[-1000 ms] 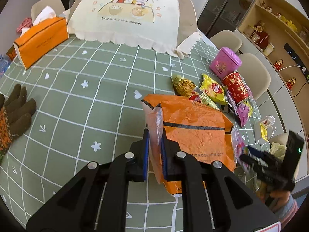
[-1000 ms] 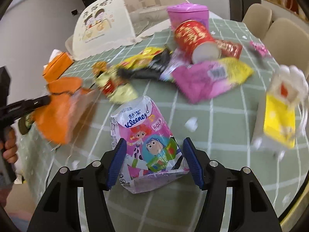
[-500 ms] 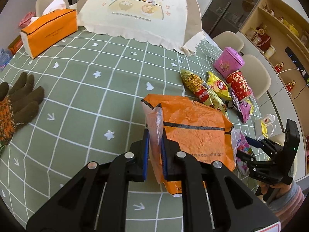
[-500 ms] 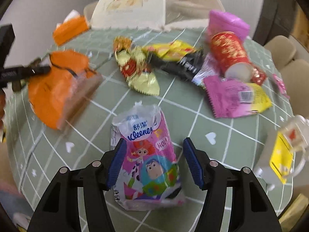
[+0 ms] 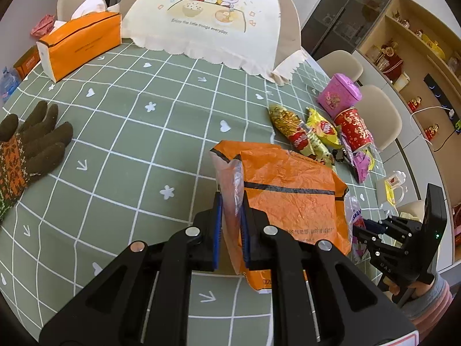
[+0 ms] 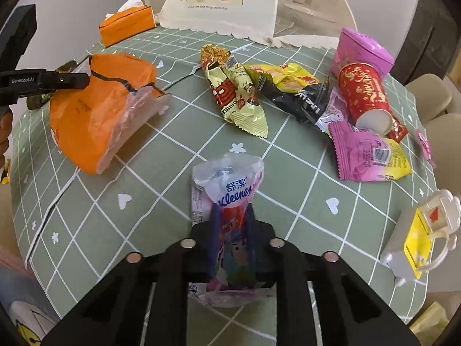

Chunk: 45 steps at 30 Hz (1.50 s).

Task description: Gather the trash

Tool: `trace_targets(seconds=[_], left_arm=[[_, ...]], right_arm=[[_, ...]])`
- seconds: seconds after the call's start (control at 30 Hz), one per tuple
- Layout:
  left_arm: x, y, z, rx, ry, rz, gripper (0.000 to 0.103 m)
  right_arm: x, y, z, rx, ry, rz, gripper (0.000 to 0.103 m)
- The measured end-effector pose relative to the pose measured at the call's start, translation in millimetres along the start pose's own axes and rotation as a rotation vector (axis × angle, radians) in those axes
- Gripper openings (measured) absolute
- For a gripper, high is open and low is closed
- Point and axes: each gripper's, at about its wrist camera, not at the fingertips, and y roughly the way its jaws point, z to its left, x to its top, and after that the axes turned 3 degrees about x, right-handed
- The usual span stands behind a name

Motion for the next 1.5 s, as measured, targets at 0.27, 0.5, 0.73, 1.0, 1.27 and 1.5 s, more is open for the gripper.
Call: trace_targets(seconds=[0.27, 0.5, 0.73, 1.0, 1.27, 1.5], left_arm=[[5, -7, -22, -0.028, 0.008, -0.032, 0.011], [18, -17, -59, -0.047, 0.061, -0.084, 0.011], [38, -38, -120, -0.090, 0.143, -0.169, 0.011], [61, -63, -213, -0.176, 0.241, -0.271, 0.011], [53, -78, -296, -0.262, 0.327, -0.295, 0.011], [17, -78, -377, -0.299, 0.427, -0.273, 0.011]], right_arm=[[-2, -59, -8, -0.048, 0.098, -0.118, 0.010], [-7, -107, -31, -0.113, 0.167, -0.183, 0.010], [-22, -167, -60, -0.180, 0.244, -0.284, 0.010], [-55, -234, -95, -0.293, 0.289, -0.361, 0.010], [-100, -293, -136, -0.394, 0.337, -0.421, 0.010], [-144, -326, -171, -0.424, 0.382, -0.461, 0.010]])
